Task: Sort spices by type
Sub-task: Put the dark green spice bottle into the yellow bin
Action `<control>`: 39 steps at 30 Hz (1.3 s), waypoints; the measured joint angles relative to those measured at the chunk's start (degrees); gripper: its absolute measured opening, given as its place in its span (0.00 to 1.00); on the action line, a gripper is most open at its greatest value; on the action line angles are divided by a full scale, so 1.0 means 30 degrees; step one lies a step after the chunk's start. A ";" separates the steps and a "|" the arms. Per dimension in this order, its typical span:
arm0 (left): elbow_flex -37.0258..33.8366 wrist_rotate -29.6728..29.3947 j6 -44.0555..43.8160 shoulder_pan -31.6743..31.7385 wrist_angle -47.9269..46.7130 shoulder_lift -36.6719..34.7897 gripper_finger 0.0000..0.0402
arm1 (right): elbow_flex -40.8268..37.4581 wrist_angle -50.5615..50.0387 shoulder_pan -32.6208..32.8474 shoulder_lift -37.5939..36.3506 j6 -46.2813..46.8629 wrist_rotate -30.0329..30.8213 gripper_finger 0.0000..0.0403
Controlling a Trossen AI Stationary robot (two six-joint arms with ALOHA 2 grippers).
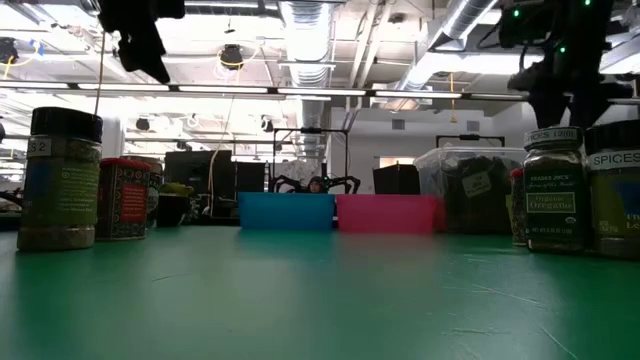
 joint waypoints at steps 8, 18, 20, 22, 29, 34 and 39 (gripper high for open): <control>0.0215 0.0083 -0.0810 -0.1350 0.0036 0.0775 0.61 | 0.2858 -0.0365 0.3312 0.0032 -0.0174 0.0049 0.67; 0.1589 -0.0484 -0.0143 -0.2082 0.0206 0.1749 0.61 | 0.5375 -0.0154 1.2457 0.4333 0.2510 0.0112 0.67; 0.1737 -0.0627 0.0279 -0.2029 0.0345 0.1734 0.61 | 0.5958 -0.0446 1.3626 0.5833 0.3047 0.0080 0.67; 0.1842 -0.0765 0.0540 -0.2024 0.0484 0.1734 0.61 | 0.6753 -0.0898 1.4453 0.7323 0.3656 -0.0018 0.67; 0.2011 -0.0872 0.1265 -0.2018 0.0415 0.1734 0.61 | 0.9458 -0.1360 1.5412 1.1368 0.5046 -0.1601 0.67; 0.2011 -0.0857 0.1582 -0.2018 0.0305 0.1734 0.61 | 1.0029 -0.1268 1.5416 1.2682 0.6244 -0.3482 0.68; 0.2011 -0.0599 0.2081 -0.2018 -0.0206 0.1734 0.61 | 1.0029 -0.1049 1.5870 1.3184 0.6503 -0.4268 0.75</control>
